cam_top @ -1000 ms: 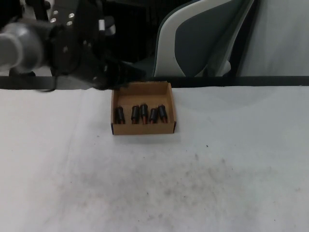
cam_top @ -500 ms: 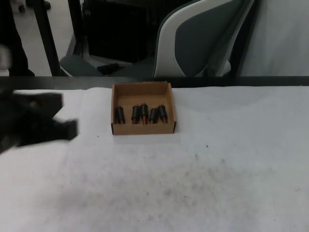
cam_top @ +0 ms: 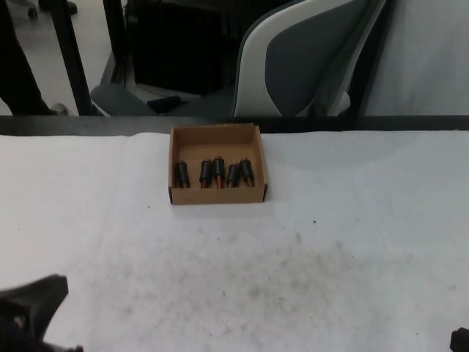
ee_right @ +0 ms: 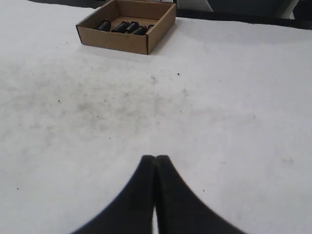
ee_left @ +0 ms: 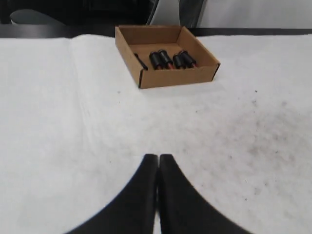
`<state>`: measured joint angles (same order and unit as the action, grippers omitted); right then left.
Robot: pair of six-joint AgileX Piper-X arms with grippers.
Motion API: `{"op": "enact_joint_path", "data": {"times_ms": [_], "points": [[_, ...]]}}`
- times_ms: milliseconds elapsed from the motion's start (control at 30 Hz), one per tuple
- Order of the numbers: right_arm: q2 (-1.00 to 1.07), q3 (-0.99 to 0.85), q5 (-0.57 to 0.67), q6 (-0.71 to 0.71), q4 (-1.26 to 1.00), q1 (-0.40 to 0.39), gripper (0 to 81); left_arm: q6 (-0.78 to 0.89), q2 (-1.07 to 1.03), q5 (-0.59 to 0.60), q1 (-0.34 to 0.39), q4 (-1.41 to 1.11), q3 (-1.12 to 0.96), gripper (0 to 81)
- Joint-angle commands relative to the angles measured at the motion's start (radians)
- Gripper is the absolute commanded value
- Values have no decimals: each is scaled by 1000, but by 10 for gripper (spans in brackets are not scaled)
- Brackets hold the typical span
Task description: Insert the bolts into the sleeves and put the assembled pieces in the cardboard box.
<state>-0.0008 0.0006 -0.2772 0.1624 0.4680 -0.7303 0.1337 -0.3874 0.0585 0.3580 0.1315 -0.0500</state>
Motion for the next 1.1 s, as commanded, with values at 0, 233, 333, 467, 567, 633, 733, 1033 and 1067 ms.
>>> {"op": "enact_joint_path", "data": {"times_ms": [0, 233, 333, 467, 567, 633, 733, 1033, 1067], "points": [[1, -1, -29, -5, -46, 4, 2, 8, 9, -10, 1, -42, 19, 8], [1, -1, -58, -5, -44, 4, 2, 8, 9, -5, 1, -39, 37, 8], [1, -1, -58, -5, -38, 4, 2, 8, 9, -5, 1, -40, 37, 8], [1, -1, -58, -5, -38, 4, 2, 8, 9, -5, 1, -40, 37, 8], [1, -1, -58, -5, -38, 4, 2, 8, 9, -5, 1, -40, 37, 8], [1, -1, -58, -5, -38, 4, 2, 8, 9, -5, 1, -40, 37, 8], [1, -1, -58, -5, -38, 4, 2, 8, 11, -5, 1, -40, 37, 8], [1, -1, -58, -5, -38, 4, 2, 8, 173, -5, -44, 3, 50, 8], [1, -1, -58, -5, -38, 4, 2, 8, 197, -5, -58, 14, 50, 8]]}}
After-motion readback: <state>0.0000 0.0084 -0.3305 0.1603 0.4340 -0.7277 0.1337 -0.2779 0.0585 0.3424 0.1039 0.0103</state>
